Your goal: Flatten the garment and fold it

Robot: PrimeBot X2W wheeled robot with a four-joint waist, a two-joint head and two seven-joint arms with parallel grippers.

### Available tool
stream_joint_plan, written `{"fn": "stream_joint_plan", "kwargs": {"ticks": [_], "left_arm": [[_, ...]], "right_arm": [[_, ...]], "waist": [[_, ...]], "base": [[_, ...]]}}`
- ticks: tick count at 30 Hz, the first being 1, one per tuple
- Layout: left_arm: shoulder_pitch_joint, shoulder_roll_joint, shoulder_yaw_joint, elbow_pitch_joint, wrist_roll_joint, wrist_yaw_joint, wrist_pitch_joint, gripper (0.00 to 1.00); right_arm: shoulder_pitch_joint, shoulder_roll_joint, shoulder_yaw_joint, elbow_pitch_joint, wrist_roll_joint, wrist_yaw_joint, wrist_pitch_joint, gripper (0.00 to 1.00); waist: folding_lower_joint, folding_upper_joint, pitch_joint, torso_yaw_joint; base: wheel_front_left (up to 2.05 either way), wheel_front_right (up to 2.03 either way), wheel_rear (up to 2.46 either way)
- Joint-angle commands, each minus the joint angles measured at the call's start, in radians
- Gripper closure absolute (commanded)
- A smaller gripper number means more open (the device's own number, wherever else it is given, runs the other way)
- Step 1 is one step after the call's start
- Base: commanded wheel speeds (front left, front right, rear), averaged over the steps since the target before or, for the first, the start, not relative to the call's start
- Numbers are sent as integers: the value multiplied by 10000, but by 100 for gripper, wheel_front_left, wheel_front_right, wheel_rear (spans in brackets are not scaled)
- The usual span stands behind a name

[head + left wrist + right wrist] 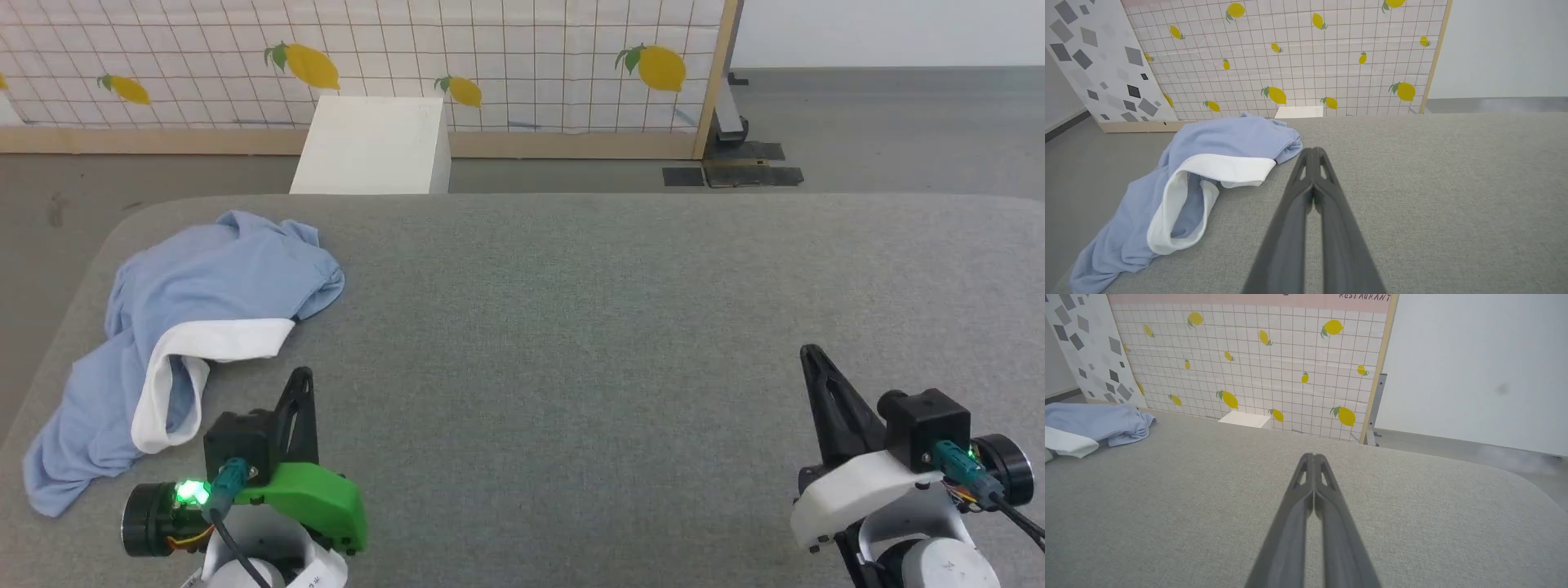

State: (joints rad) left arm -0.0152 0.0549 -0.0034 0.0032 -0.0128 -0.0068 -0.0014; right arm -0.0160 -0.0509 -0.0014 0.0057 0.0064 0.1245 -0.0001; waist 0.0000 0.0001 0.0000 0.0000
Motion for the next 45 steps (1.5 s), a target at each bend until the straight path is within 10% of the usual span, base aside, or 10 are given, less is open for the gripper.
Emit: {"fn": "stream_joint_plan", "kwargs": {"ticks": [1,45], "left_arm": [[152,-47,34,-32,128,68,14,100],[152,-47,34,-32,128,68,14,100]], "right_arm": [[160,7,14,-57,-64,62,1,100],[160,7,14,-57,-64,62,1,100]], "waist": [[0,-1,0,0],[0,-1,0,0]], "base": [[0,0,0],[0,0,0]]}}
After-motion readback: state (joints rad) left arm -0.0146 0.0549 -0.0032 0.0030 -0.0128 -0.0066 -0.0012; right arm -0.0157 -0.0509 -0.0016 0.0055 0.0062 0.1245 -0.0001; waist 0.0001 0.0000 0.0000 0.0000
